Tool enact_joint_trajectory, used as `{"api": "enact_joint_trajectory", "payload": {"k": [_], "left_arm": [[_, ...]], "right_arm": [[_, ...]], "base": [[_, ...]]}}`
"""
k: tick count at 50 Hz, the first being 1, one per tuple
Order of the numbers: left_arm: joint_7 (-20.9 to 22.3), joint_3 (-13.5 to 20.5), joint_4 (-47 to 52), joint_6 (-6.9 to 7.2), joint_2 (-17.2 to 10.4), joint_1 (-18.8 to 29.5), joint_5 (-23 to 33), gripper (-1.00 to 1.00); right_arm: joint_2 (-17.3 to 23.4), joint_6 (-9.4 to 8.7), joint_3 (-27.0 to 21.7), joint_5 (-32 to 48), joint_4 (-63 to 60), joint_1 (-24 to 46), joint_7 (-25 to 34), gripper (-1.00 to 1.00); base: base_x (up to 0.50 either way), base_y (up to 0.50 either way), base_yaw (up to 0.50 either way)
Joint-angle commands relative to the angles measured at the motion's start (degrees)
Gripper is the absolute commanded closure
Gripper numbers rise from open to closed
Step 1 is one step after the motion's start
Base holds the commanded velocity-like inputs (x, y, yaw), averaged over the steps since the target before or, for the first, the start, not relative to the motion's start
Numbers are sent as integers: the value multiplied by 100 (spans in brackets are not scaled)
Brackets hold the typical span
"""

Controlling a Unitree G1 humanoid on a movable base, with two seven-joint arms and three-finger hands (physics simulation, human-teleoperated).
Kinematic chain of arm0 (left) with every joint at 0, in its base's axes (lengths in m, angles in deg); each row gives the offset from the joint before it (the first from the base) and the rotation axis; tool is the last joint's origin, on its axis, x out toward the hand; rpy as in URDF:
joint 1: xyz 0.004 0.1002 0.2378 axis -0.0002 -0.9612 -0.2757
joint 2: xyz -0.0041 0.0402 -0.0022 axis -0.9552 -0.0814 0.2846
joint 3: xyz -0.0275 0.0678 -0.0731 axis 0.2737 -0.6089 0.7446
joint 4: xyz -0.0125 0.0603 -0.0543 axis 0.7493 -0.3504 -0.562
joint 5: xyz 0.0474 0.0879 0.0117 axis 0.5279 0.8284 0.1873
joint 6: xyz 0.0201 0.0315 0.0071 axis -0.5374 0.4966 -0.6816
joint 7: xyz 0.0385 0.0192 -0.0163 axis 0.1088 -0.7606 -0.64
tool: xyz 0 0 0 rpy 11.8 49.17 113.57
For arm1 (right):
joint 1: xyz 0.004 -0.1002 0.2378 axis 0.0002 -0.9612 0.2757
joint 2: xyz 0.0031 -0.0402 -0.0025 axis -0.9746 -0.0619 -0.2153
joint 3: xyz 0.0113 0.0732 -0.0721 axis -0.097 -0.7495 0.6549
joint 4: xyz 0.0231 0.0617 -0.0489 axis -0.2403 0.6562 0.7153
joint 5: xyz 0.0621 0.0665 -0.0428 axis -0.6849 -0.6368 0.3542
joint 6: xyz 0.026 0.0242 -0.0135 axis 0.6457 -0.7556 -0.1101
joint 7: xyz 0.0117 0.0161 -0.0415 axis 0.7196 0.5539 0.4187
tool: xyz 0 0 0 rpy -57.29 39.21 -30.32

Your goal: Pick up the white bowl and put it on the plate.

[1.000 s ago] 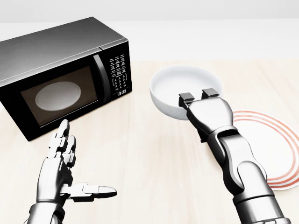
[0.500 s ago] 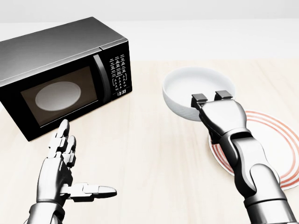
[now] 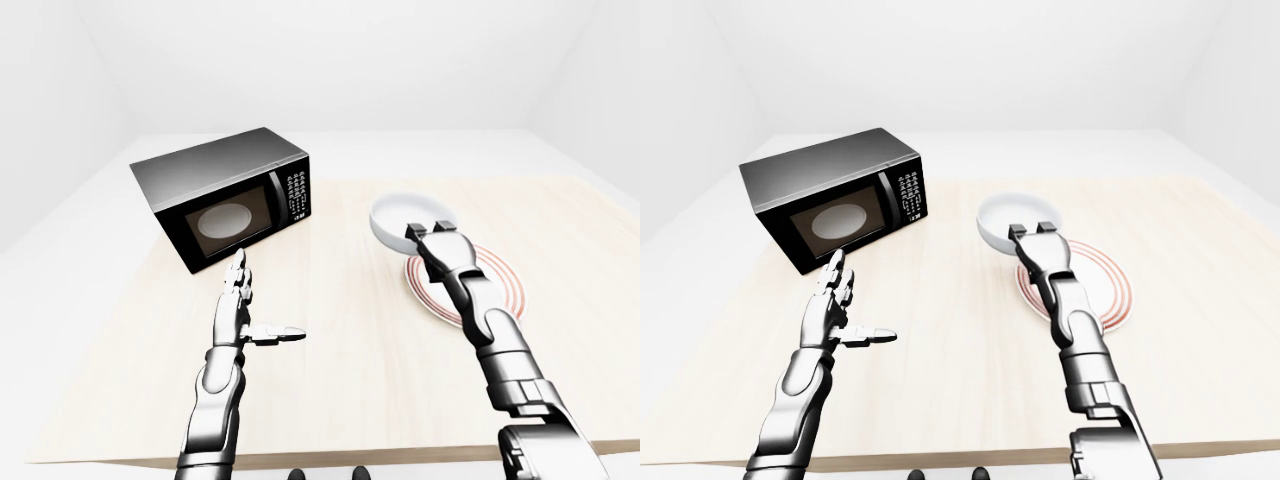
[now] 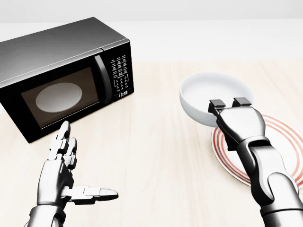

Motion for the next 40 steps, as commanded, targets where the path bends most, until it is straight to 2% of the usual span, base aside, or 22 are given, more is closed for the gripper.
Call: {"api": "enact_joint_trajectory", "payload": {"k": [1, 40], "left_arm": [[0, 0, 0, 0, 0, 0, 0, -100], [0, 0, 0, 0, 0, 0, 0, -100]], "right_arm": [[154, 0, -154, 231, -11, -100, -229, 100], [594, 0, -465, -151, 311, -455, -584, 100]], "base": [[0, 0, 0], [0, 0, 0]]}}
